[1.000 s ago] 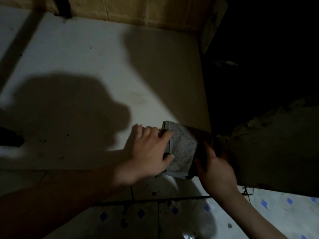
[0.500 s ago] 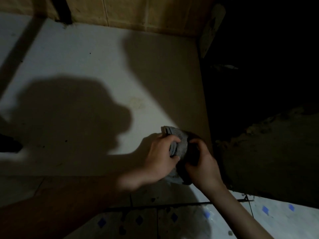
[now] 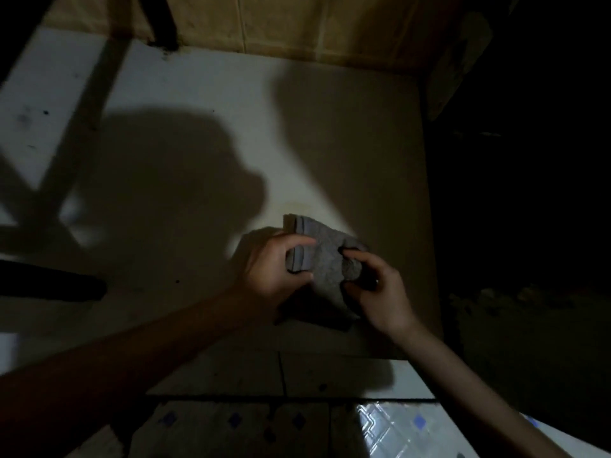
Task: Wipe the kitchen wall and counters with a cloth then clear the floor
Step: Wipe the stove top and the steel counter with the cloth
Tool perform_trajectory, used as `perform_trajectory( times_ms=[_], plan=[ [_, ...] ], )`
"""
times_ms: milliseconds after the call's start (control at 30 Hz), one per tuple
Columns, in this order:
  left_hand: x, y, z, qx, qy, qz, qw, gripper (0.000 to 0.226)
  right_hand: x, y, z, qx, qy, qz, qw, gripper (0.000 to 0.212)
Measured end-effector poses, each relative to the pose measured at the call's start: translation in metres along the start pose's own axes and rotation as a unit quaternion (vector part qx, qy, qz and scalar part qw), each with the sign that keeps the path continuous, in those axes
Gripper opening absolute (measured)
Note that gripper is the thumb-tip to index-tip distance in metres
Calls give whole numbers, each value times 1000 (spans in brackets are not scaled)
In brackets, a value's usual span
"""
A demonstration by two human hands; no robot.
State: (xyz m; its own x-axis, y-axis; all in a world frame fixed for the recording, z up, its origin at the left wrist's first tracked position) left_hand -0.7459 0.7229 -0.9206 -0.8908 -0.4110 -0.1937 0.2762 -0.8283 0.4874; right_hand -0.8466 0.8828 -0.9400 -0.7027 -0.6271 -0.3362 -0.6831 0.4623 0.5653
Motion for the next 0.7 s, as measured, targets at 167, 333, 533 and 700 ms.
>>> perform_trajectory(
  times_ms=[167, 333, 533, 700],
  plan=[
    [-23, 35, 4, -42, 37, 38, 998, 42, 7, -14, -33, 27, -56, -46, 997, 42],
    [-44, 54, 29, -21, 104, 39, 994, 49, -12, -6, -61, 8, -89, -73, 993, 40],
    [-84, 66, 67, -49, 167, 40, 984, 50, -50, 17, -91, -42, -148, -110, 982, 47],
    [-121, 74, 113, -77, 197, 99, 972, 45, -87, 38, -128, -26, -180, -111, 977, 45]
  ],
)
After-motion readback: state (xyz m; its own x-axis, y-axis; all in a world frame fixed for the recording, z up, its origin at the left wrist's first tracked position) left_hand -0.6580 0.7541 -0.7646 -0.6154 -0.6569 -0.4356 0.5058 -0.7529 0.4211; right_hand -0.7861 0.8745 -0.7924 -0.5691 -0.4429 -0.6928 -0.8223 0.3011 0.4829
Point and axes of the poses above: each hand's wrist, its own x-axis towards the middle knuckle, its own y-axis out of the back of the hand, z = x × y, the point moved 1 cm from there along x, towards the middle knuckle, and after that the axes turned 10 degrees about -x, right-handed, at the moved point
